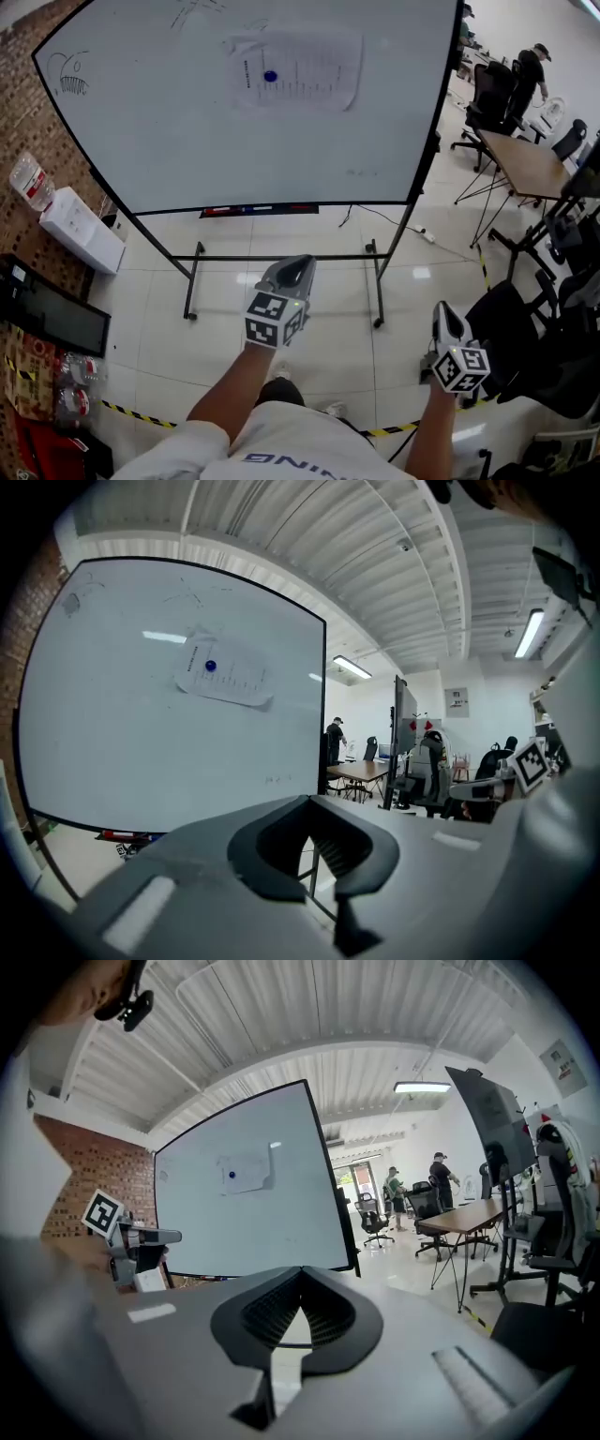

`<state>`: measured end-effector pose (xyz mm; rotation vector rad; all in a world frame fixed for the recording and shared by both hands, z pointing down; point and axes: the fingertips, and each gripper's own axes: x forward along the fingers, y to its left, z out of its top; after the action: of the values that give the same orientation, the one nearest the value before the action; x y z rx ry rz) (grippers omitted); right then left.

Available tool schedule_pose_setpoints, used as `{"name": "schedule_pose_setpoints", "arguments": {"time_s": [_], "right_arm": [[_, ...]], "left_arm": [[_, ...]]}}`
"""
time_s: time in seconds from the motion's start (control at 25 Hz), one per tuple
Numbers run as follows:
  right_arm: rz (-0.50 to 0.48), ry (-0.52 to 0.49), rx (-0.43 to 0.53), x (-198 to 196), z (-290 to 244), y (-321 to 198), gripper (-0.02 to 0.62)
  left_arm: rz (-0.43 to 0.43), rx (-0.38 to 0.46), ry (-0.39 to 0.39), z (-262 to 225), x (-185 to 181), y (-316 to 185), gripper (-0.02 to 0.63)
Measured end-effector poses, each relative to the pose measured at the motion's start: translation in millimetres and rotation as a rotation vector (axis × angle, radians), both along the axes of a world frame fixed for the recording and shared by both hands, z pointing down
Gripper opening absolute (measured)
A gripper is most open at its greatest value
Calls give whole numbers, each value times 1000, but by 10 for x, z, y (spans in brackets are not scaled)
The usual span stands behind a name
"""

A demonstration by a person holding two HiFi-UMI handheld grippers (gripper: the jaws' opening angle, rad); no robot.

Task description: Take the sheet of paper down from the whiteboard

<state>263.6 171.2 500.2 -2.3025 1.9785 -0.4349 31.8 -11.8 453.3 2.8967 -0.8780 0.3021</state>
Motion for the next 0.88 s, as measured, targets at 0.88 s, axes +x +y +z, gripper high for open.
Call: {"name": "schedule_pose_setpoints", "arguments": {"time_s": [0.88], "right_arm": [[-115, 107, 20, 174, -525, -2124, 6]], "left_arm": [[-64, 48, 75, -355, 184, -1858, 3]]}}
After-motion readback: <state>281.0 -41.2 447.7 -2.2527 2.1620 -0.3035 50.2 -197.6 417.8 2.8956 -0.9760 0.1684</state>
